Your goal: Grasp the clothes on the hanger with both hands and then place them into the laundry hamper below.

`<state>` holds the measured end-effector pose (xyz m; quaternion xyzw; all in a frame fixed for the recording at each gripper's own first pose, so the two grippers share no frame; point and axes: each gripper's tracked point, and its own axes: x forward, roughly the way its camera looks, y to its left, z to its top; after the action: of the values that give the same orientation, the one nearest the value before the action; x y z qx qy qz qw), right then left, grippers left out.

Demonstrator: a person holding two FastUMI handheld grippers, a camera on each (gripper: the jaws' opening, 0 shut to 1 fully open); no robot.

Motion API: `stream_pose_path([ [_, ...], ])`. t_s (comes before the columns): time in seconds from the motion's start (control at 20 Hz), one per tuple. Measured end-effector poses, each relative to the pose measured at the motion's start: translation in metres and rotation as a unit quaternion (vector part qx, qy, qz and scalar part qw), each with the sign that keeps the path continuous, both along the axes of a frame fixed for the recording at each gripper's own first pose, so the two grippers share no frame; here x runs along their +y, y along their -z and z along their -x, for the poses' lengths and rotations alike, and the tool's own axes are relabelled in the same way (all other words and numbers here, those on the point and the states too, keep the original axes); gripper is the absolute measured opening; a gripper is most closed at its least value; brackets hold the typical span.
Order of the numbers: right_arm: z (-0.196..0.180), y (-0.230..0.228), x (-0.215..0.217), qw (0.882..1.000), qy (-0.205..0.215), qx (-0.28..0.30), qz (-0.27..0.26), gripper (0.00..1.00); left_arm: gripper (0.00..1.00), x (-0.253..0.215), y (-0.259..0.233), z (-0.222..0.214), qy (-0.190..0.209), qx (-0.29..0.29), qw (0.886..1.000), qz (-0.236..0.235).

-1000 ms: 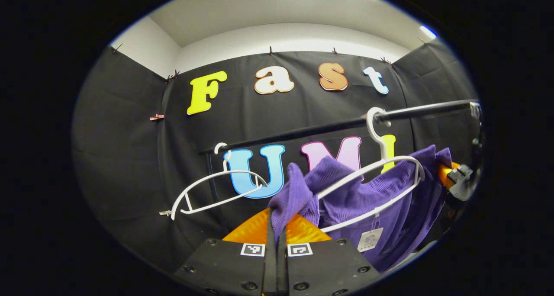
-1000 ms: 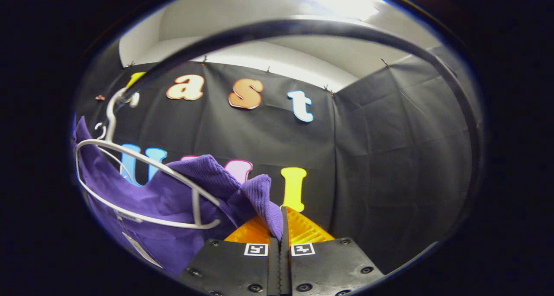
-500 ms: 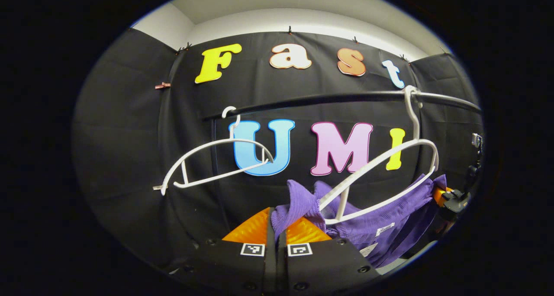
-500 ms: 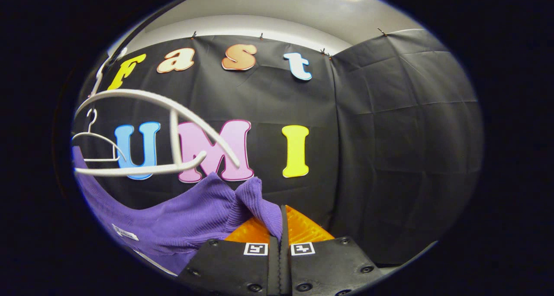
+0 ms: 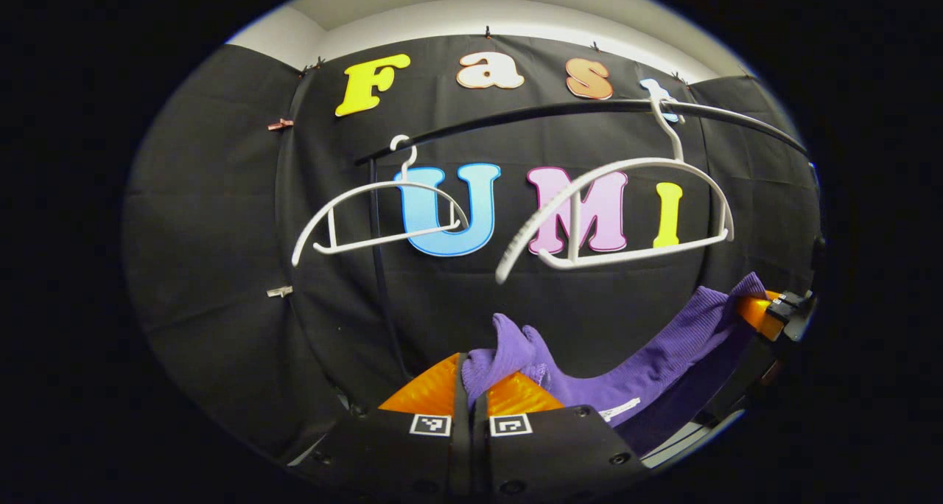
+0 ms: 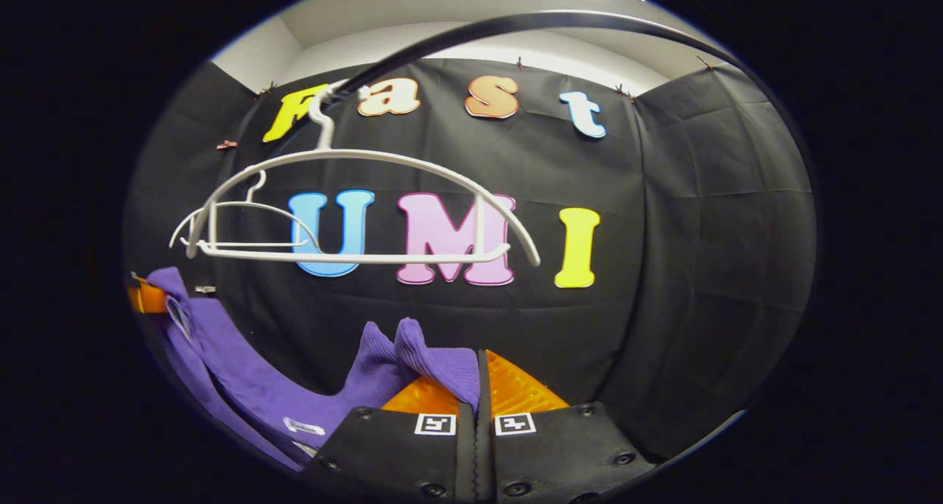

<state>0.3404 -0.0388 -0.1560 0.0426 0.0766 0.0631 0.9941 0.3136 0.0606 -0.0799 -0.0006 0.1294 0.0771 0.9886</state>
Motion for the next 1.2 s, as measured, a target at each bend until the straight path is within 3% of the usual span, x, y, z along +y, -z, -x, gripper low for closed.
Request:
stream_pose_path([
  [0.4, 0.049, -0.026, 0.048, 0.995, -0.096, 0.018, 0.005, 0.05, 0.05, -0.098, 0.009, 0.022, 0.123, 0.023, 0.991, 0.05],
  [0.7, 0.062, -0.03, 0.055, 0.993, -0.119, 0.027, 0.007, 0.05, 0.05, -0.128, 0.009, 0.023, 0.16, 0.016, 0.984, 0.079],
  [0.9, 0.071, 0.025, 0.063, 0.988, -0.135, 0.078, 0.0, 0.05, 0.05, -0.14, 0.051, 0.021, 0.164, 0.043, 0.979, 0.111],
  [1.2, 0.082, 0.127, 0.062, 0.97, -0.152, 0.189, 0.011, 0.05, 0.05, -0.147, 0.15, 0.017, 0.175, 0.122, 0.971, 0.107],
])
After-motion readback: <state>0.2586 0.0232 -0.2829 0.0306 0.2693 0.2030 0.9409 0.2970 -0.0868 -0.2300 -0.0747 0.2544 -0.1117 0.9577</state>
